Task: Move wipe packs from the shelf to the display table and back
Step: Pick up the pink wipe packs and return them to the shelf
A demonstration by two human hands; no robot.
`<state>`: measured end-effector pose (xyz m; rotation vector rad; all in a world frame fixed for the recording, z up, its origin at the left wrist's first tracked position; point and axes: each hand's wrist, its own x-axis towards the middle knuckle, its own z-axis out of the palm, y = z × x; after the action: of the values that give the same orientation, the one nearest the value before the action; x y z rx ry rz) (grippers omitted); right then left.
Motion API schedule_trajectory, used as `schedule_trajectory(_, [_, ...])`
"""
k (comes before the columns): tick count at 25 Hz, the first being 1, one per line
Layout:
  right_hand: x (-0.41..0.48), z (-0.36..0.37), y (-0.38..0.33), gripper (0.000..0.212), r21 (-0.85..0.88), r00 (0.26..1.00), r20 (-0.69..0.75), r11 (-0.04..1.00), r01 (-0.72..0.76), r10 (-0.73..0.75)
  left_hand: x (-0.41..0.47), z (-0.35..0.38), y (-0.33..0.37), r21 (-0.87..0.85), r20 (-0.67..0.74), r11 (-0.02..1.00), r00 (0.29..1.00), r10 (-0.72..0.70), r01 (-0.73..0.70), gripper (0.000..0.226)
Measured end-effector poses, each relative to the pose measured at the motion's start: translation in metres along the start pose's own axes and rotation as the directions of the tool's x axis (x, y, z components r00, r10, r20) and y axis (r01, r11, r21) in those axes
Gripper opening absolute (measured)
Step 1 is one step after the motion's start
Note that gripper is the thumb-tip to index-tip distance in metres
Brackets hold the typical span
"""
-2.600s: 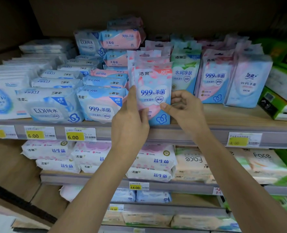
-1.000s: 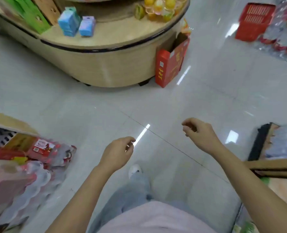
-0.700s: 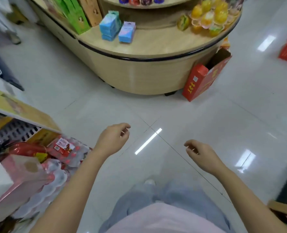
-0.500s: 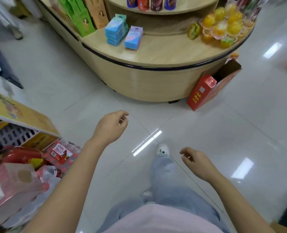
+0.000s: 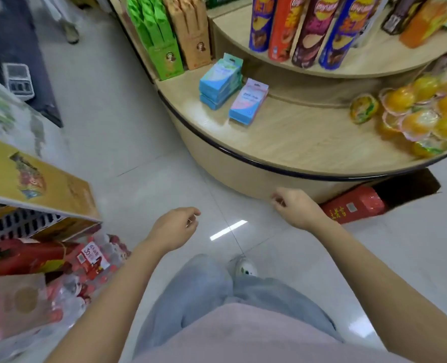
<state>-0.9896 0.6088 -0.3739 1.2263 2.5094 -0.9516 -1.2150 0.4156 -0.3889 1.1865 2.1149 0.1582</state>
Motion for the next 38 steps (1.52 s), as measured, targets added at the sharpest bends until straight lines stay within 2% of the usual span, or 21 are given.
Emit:
schedule_trajectory(2, [0.049, -0.023, -0.008, 0.028, 0.013, 1.000, -0.019, 1.000, 0.022, -0.022, 0.024, -0.003, 0.000, -0.055, 0.017, 0.998, 0.999, -0.037, 0.038, 0.030])
schedule_trajectory(5, [0.106, -0.038, -0.017, 0.025, 0.041, 1.000, -0.022, 0.999, 0.005, -0.004, 0.068, -0.018, -0.005, -0.153, 0.121, 0.984, 0.990, -0.070, 0.088, 0.030])
schedule_trajectory(7, [0.138, -0.038, -0.017, 0.025, 0.049, 0.999, 0.002, 0.998, -0.046, 0.046, 0.119, -0.043, -0.008, -0.164, 0.171, 0.984, 0.984, -0.038, 0.066, 0.030])
schedule_trajectory(10, [0.171, -0.035, -0.012, 0.024, 0.115, 0.983, 0.041, 0.976, -0.183, 0.179, 0.196, -0.095, 0.007, -0.118, 0.147, 0.993, 0.989, 0.020, -0.002, 0.029])
schedule_trajectory(13, [0.195, -0.038, -0.007, 0.023, 0.203, 0.946, 0.062, 0.924, -0.324, 0.318, 0.275, -0.135, 0.038, -0.135, 0.098, 0.990, 0.994, 0.050, -0.036, 0.032])
schedule_trajectory(16, [0.220, -0.043, 0.000, 0.021, 0.359, 0.894, 0.038, 0.828, -0.430, 0.447, 0.344, -0.149, 0.082, -0.153, 0.112, 0.984, 0.988, 0.109, -0.092, 0.037])
schedule_trajectory(19, [0.239, -0.045, 0.010, 0.018, 0.479, 0.846, 0.078, 0.724, -0.496, 0.528, 0.392, -0.136, 0.115, -0.301, 0.093, 0.953, 0.994, 0.058, -0.028, 0.039])
schedule_trajectory(21, [0.255, -0.045, 0.018, 0.015, 0.569, 0.814, 0.113, 0.635, -0.523, 0.570, 0.428, -0.108, 0.112, -0.357, 0.044, 0.934, 0.999, -0.008, 0.024, 0.063])
schedule_trajectory(23, [0.270, -0.047, 0.026, 0.017, 0.606, 0.795, 0.137, 0.584, -0.540, 0.591, 0.475, -0.057, 0.082, -0.352, 0.061, 0.932, 0.996, -0.072, 0.089, 0.093])
schedule_trajectory(25, [0.285, -0.049, 0.035, 0.023, 0.601, 0.785, 0.165, 0.570, -0.560, 0.596, 0.500, -0.027, 0.061, -0.328, 0.109, 0.926, 0.981, -0.160, 0.187, 0.105])
schedule_trajectory(29, [0.317, -0.053, 0.044, 0.028, 0.671, 0.759, 0.235, 0.464, -0.578, 0.607, 0.467, -0.073, 0.094, -0.371, 0.161, 0.888, 0.961, -0.226, 0.271, 0.077])
schedule_trajectory(33, [0.348, -0.059, 0.037, 0.021, 0.714, 0.744, 0.278, 0.388, -0.584, 0.607, 0.444, -0.100, 0.105, -0.347, 0.132, 0.885, 0.950, -0.282, 0.310, 0.054])
schedule_trajectory(36, [0.366, -0.058, 0.033, 0.014, 0.714, 0.759, 0.258, 0.411, -0.567, 0.598, 0.426, -0.106, 0.099, -0.305, 0.074, 0.907, 0.957, -0.281, 0.290, 0.041])
schedule_trajectory(38, [0.376, -0.055, 0.028, 0.018, 0.697, 0.771, 0.245, 0.446, -0.561, 0.587, 0.411, -0.107, 0.095, -0.314, 0.024, 0.903, 0.953, -0.302, 0.294, 0.036])
